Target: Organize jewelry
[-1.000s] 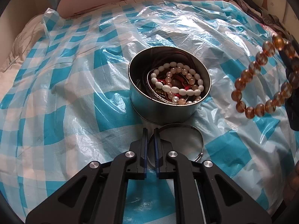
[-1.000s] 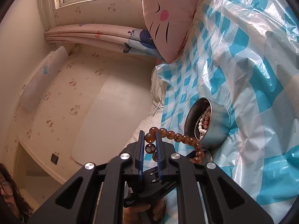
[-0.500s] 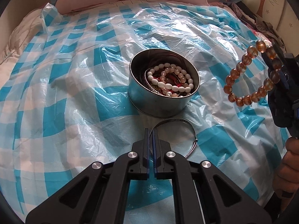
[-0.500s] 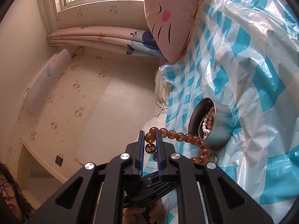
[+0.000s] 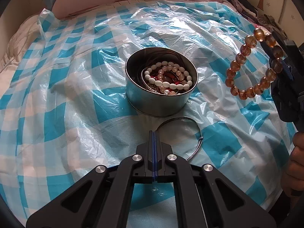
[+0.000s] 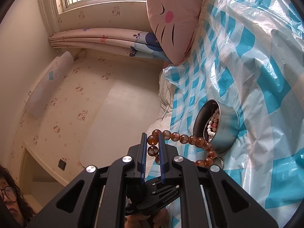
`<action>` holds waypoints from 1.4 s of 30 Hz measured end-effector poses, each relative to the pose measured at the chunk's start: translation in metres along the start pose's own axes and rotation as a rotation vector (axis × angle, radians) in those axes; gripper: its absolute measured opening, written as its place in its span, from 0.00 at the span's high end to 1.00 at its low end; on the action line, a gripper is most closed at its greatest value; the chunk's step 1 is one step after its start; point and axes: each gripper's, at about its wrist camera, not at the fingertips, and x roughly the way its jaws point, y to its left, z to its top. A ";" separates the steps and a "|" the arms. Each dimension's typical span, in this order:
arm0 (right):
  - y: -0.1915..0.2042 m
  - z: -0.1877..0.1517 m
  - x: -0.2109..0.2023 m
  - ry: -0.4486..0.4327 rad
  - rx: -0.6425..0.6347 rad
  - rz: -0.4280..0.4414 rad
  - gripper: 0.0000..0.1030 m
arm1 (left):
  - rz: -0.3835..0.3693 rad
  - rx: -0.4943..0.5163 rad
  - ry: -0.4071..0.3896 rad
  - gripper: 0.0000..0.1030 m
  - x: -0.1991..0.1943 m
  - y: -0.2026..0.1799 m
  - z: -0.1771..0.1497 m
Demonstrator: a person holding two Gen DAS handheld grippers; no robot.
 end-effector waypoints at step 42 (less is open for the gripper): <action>0.032 -0.010 0.021 0.032 -0.186 -0.121 0.88 | -0.085 -0.138 -0.179 0.98 -0.041 0.020 0.014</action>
